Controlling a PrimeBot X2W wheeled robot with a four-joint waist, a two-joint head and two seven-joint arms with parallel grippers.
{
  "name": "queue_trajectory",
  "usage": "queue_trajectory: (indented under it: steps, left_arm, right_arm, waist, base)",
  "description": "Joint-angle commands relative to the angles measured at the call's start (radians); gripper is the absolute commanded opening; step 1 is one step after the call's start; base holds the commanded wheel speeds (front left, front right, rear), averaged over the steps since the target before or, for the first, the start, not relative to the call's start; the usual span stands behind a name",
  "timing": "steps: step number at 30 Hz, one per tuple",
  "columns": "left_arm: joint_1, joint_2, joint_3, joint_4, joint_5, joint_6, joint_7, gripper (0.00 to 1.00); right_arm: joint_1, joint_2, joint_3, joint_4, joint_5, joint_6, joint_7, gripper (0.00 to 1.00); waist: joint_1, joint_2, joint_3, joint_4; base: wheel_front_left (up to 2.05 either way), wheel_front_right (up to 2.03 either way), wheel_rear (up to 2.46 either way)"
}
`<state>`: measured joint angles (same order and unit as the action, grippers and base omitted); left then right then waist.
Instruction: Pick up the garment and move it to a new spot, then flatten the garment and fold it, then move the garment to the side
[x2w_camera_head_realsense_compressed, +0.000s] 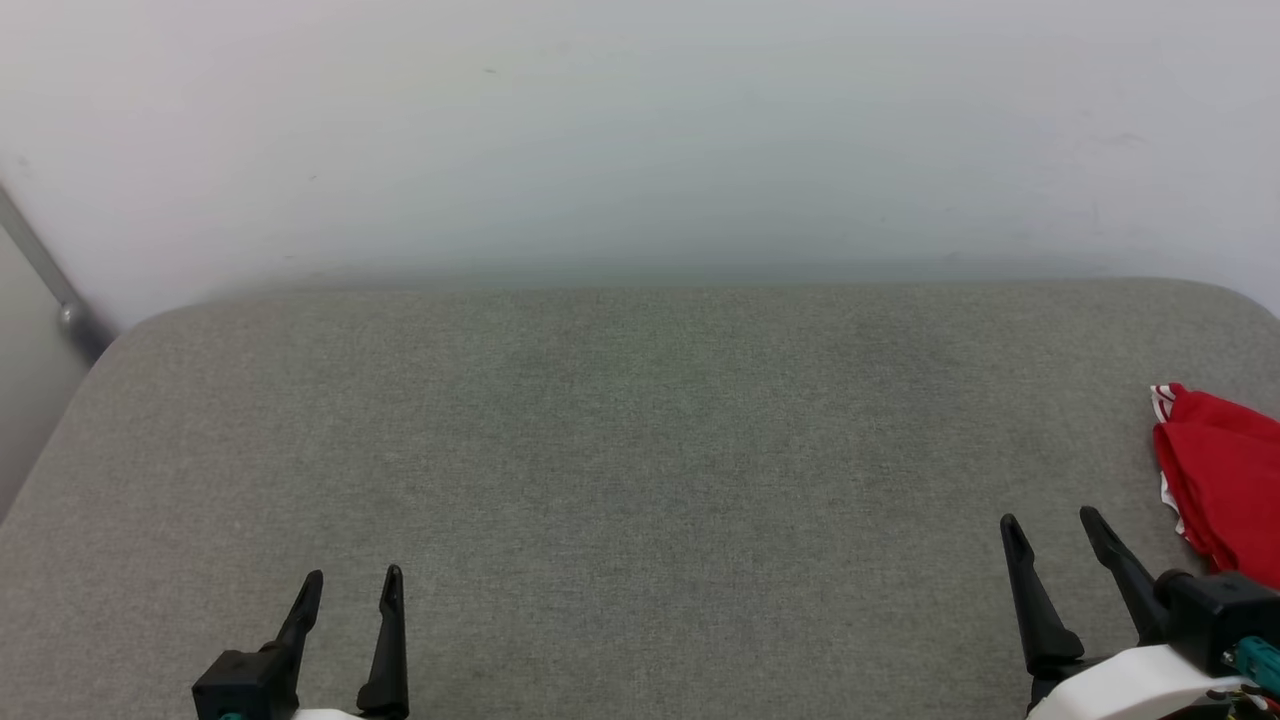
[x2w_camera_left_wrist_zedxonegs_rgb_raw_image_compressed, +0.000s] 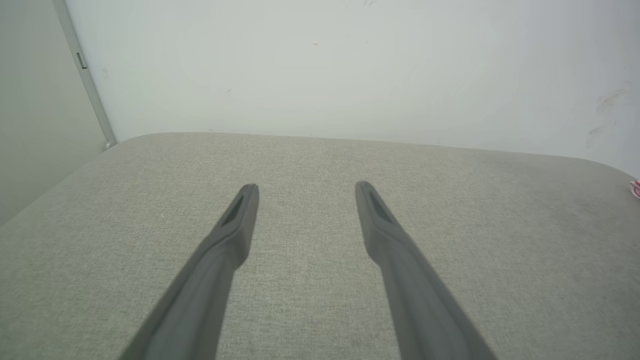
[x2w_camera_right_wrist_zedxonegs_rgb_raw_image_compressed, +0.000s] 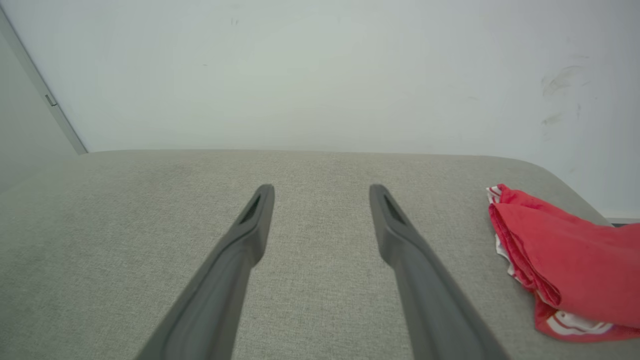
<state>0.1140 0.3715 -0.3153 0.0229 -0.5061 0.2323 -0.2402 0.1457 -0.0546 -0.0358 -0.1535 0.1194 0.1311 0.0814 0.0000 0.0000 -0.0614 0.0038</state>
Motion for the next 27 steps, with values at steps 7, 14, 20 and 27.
queue_trajectory:
  steps: [7,14,20,27]
  left_arm:
    - [0.007,-0.022,0.001,0.022,-0.029,-0.007,0.008,0.00]
    - [-0.015,-0.047,0.039,0.039,-0.138,-0.041,0.039,0.00]
    - [-0.039,-0.071,0.074,0.061,-0.238,-0.074,0.067,0.00]
    - [-0.060,-0.093,0.107,0.081,-0.330,-0.104,0.093,0.00]
  right_arm:
    - [0.008,0.000,0.005,0.036,0.040,0.000,-0.004,0.00]
    - [-0.019,-0.005,0.002,0.071,0.190,0.000,-0.004,0.00]
    - [-0.045,-0.009,-0.001,0.104,0.325,0.000,-0.005,0.00]
    - [-0.067,-0.012,-0.004,0.134,0.448,0.000,-0.005,0.00]
  waist:
    - [0.0000,0.0000,0.002,0.003]
    - [0.0000,0.0000,0.006,0.003]
    - [0.0000,0.0000,0.009,0.003]
    - [0.0000,0.0000,0.013,0.002]
  base:
    - [0.00,0.00,0.00]
    - [0.00,0.00,0.00]
    - [0.00,0.00,0.00]
    - [0.00,0.00,0.00]
